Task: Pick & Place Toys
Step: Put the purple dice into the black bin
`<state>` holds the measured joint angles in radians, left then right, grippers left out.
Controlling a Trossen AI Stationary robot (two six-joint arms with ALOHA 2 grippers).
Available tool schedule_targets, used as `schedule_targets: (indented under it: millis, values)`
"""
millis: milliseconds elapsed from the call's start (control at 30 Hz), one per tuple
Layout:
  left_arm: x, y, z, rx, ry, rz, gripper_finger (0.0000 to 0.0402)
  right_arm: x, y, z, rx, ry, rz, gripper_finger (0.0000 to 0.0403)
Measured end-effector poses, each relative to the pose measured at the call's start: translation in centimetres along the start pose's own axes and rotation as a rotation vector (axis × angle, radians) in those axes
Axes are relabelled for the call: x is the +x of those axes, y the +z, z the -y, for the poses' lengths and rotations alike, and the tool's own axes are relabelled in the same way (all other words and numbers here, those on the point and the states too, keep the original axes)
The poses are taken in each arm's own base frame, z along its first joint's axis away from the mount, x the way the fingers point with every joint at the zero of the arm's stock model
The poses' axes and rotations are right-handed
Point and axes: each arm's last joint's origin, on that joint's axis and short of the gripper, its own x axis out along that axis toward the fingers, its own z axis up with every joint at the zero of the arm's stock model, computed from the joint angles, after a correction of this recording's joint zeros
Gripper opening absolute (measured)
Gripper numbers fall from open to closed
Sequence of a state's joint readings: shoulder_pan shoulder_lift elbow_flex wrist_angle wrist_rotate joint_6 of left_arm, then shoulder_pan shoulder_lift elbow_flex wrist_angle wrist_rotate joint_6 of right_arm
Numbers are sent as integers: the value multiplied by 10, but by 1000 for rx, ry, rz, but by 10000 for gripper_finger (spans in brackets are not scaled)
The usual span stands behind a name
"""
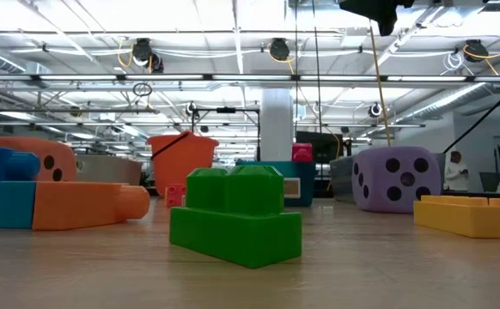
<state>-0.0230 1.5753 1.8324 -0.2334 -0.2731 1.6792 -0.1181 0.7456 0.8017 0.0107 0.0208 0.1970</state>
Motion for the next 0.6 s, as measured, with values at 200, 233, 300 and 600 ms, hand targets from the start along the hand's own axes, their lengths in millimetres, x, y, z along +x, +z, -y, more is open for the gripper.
schedule_targets:
  millis: [200, 233, 300, 600]
  values:
    - [0, -4, 0, 290, -23, -87, 152, 0, 0, 0, 0, 0, 0, 226]
    - [0, -4, 1, 323, -27, -96, 152, 0, 0, 0, 0, -1, 0, 226]
    - [0, -4, 1, 361, -31, -100, 152, 0, 0, 0, 0, -2, -1, 226]
    - [0, -4, 1, 388, -33, -102, 152, 0, 0, 0, -1, -3, 0, 226]
